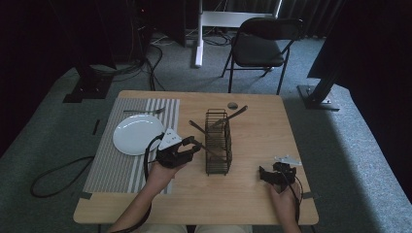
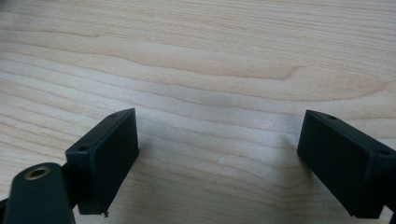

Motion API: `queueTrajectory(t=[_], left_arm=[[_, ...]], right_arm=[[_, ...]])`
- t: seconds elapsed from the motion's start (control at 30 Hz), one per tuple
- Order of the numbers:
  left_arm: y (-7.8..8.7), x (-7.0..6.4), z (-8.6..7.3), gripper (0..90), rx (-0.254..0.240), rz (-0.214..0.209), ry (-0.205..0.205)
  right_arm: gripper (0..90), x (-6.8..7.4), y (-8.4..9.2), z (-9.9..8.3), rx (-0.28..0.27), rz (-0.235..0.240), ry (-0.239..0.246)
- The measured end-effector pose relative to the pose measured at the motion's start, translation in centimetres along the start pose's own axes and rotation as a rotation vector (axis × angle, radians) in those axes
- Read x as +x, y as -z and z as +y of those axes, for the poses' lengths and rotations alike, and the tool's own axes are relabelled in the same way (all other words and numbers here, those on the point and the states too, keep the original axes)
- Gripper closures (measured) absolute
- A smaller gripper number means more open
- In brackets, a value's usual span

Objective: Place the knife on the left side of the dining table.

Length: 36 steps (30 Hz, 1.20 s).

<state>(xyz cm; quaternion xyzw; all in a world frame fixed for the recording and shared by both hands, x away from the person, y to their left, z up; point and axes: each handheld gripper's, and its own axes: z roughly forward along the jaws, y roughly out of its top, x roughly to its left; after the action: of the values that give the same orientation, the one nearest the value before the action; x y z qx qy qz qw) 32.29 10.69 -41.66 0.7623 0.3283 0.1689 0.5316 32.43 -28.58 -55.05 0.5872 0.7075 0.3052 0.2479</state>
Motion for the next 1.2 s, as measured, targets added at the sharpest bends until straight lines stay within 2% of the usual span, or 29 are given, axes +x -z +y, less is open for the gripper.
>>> queueTrajectory(t=[0.03, 0.07, 0.1, 0.17, 0.27, 0.33, 0.53, 0.63, 0.7, 0.93, 1.03, 1.1, 1.2], left_arm=[[0.0, -0.2, 0.0, 65.1, -0.001, -0.010, -0.005], [0.0, -0.3, 0.0, 71.2, 0.001, -0.012, -0.010], [-0.1, -0.4, 0.1, 73.1, 0.000, -0.013, -0.012], [-0.2, -0.5, 0.1, 74.3, -0.005, -0.038, 0.001], [-0.3, -0.6, 0.6, 78.4, -0.012, -0.052, 0.005], [-0.4, -0.6, 1.0, 79.1, -0.011, -0.052, 0.011], [-1.1, -1.2, 2.1, 80.5, -0.020, -0.082, -0.023], [-1.5, -1.4, 2.6, 80.7, -0.021, -0.077, -0.030], [-2.2, -1.6, 3.2, 80.7, -0.030, -0.085, -0.034], [-3.9, -2.3, 3.8, 80.7, -0.083, -0.102, -0.063], [-4.3, -2.3, 3.8, 81.4, -0.085, -0.105, -0.063], [-5.1, -2.5, 3.8, 81.7, -0.121, -0.113, -0.051], [-5.8, -2.7, 3.9, 82.4, -0.147, -0.110, -0.037]], right_arm=[[11.6, 0.0, 0.0, 0.0, 0.000, 0.000, -0.001], [11.6, 0.0, 0.0, 0.0, 0.000, 0.000, -0.001], [11.6, 0.0, 0.0, 0.0, 0.000, 0.000, -0.001], [11.6, 0.0, 0.0, 0.0, 0.000, 0.000, -0.001], [11.6, 0.0, 0.0, 0.0, 0.000, -0.001, -0.002], [11.6, 0.0, 0.0, 0.0, 0.001, -0.001, -0.004], [11.6, 0.0, 0.0, 0.0, 0.001, -0.001, -0.003], [11.7, 0.0, 0.0, 0.0, -0.001, -0.001, -0.001], [11.7, 0.0, 0.0, 0.0, 0.000, -0.002, -0.001], [11.6, 0.0, 0.0, 0.0, 0.000, -0.001, -0.002], [11.7, 0.0, 0.0, 0.0, 0.000, -0.002, -0.002], [11.7, 0.0, 0.0, 0.0, 0.000, -0.001, -0.002], [11.7, 0.0, 0.0, 0.0, 0.000, -0.002, -0.002]])
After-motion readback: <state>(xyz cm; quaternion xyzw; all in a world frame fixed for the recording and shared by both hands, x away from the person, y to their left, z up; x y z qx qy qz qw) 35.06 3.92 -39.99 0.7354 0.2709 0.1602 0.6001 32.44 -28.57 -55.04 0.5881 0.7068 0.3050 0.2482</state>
